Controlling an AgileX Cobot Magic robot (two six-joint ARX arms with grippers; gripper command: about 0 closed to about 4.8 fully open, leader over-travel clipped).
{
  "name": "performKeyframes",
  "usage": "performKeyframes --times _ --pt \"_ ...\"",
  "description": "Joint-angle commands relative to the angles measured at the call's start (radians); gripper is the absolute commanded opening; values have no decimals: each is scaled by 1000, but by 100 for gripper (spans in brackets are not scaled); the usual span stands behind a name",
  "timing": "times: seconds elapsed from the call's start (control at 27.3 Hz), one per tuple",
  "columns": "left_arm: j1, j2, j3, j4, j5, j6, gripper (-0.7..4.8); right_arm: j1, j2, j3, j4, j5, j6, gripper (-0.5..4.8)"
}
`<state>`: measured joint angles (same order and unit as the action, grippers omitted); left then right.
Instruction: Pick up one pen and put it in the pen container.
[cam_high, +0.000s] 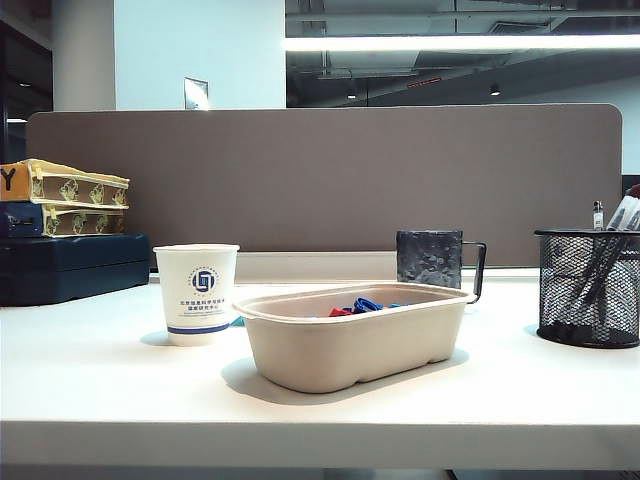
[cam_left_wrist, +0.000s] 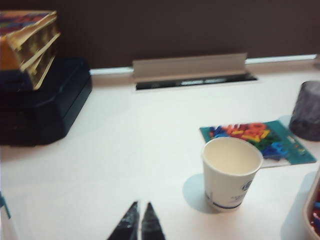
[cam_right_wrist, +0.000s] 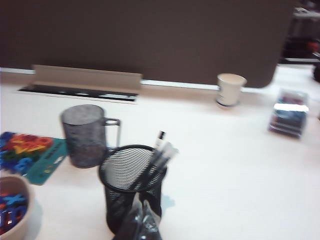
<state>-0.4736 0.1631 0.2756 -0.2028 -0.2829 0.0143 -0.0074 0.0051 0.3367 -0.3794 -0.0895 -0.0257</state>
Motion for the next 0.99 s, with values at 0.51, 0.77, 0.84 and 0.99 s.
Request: performKeyframes --times 0.51,0.77,0.84,0.99 --pt "0 0 -49 151 -172 -56 -6 2 -6 -107 138 176 85 -1" --pt "0 0 -128 187 -184 -56 -6 2 -6 -151 241 161 22 -1" --pt "0 0 -132 185 -185 -56 -6 2 -6 -151 243 144 -32 -1" --pt "0 0 -144 182 -184 -56 -6 3 -6 -152 226 108 -55 -1"
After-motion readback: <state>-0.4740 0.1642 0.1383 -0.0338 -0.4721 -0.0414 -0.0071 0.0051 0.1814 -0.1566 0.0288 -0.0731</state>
